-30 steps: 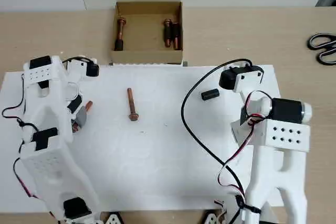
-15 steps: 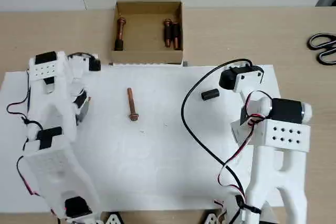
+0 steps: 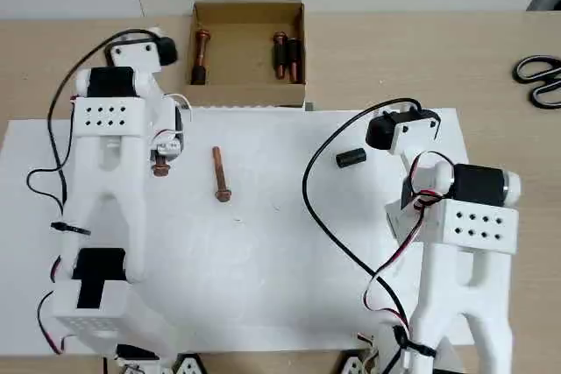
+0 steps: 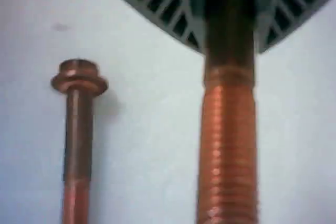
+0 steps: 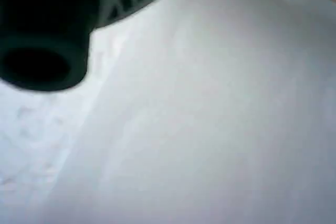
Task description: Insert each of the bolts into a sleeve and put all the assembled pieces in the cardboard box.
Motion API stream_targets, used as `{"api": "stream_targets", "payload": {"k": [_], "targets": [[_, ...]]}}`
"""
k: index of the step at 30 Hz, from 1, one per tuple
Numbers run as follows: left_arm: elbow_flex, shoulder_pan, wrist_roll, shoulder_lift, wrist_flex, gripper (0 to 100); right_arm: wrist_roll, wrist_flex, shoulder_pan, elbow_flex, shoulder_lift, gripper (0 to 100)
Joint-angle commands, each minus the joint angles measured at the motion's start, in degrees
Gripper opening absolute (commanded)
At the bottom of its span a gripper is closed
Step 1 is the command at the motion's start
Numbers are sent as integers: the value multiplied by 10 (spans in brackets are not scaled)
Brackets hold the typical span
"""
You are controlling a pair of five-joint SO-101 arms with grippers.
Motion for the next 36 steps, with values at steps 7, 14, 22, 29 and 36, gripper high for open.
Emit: {"api": "stream_targets", "payload": {"k": [7, 14, 22, 29, 36], "targets": [[-15, -28, 578, -34, 4, 7, 1, -5, 3, -4, -19, 4], [-15, -21, 627, -34, -5, 7, 1, -5, 3, -4, -19, 4], [-15, -19, 625, -33, -4, 94, 1, -5, 3, -4, -19, 4], [-15, 20, 624, -34, 7, 388, 1, -5, 3, -4, -19, 4], [8, 25, 427, -40, 10, 387, 1, -5, 3, -4, -19, 4]]}}
